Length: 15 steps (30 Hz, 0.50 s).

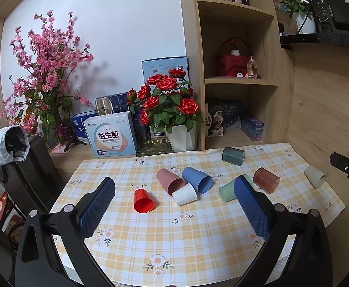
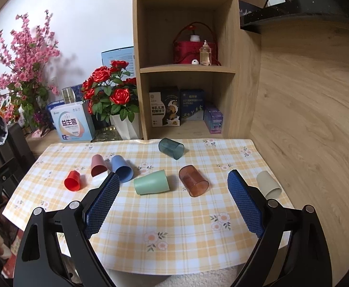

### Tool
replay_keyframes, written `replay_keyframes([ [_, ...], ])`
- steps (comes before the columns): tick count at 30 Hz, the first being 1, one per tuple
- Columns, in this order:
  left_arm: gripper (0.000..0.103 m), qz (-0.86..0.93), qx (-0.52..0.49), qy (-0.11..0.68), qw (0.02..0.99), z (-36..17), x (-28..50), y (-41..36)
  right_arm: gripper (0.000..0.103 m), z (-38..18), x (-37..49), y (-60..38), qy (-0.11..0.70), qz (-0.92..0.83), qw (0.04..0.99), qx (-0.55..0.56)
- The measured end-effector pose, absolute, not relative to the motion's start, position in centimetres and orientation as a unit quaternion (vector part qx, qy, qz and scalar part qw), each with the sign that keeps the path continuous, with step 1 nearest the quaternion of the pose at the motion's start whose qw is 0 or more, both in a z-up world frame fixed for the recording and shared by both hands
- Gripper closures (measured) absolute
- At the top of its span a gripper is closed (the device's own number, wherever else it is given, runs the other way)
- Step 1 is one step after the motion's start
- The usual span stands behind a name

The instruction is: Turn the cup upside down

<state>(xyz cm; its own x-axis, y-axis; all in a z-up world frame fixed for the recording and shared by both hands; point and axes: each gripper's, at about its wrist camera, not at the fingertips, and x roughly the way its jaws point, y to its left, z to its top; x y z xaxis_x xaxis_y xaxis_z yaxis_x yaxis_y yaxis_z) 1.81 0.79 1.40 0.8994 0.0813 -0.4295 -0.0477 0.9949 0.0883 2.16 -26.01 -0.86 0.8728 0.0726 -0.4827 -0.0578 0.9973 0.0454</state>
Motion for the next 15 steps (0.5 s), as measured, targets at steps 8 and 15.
replay_keyframes([
  [8,0.006,0.023,0.029,0.219,0.975,1.52,1.53,0.45,0.014,-0.31,1.26,-25.56,0.244,0.035,0.969,0.011],
  [15,0.006,0.02,0.025,0.223,0.974,1.46,1.63,0.47,0.014,-0.38,1.31,-25.66,0.249,0.033,0.968,0.011],
])
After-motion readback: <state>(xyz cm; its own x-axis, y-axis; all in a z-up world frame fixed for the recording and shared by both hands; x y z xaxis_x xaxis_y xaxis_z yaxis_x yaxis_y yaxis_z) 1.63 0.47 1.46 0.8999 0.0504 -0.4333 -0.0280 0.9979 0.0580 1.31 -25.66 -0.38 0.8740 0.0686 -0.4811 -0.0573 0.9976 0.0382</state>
